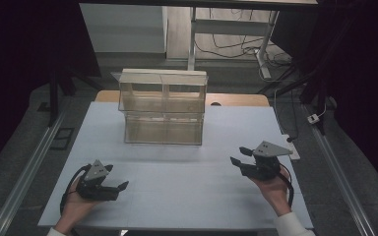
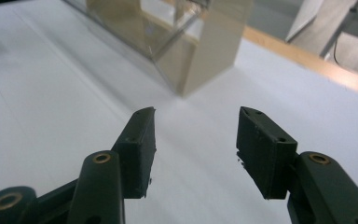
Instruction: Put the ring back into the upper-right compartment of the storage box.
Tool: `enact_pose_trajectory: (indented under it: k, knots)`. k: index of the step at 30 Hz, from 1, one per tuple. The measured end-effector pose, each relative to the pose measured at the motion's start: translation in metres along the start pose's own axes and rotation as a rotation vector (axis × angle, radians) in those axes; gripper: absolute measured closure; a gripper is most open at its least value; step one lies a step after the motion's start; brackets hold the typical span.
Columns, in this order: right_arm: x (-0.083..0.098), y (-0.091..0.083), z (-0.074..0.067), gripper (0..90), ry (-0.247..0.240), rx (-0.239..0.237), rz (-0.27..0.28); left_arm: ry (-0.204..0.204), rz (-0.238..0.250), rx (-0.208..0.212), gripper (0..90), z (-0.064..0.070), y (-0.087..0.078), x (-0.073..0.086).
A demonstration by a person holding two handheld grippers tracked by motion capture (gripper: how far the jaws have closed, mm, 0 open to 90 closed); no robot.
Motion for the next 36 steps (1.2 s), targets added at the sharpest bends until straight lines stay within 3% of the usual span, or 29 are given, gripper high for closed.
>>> enact_pose_trajectory:
  k: [5,15,23,36]
  knots:
    - [0.033,-0.013,-0.001,45.1,0.033,0.019,-0.040,0.001,-0.001,-0.001,16.7,0.000,0.000,0.000]
    - [0.069,-0.021,0.004,41.8,0.067,0.044,-0.090,0.005,-0.002,0.000,16.7,0.001,0.001,0.000]
    - [0.073,-0.020,0.003,41.2,0.042,0.046,-0.107,0.006,-0.001,0.000,16.6,0.000,0.001,0.000]
    - [0.071,-0.023,0.004,41.1,0.040,0.044,-0.090,0.006,-0.002,-0.002,16.5,0.000,0.001,0.000]
Point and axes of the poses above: each handheld gripper's, and its own axes: y roughly forward along the jaws, x roughly out of its underside, z roughly to its right, the point moved 4 cm from there along y, roughly forward along the jaws, and after that the axes turned 15 degrees about -y, right-handed, at the moved point
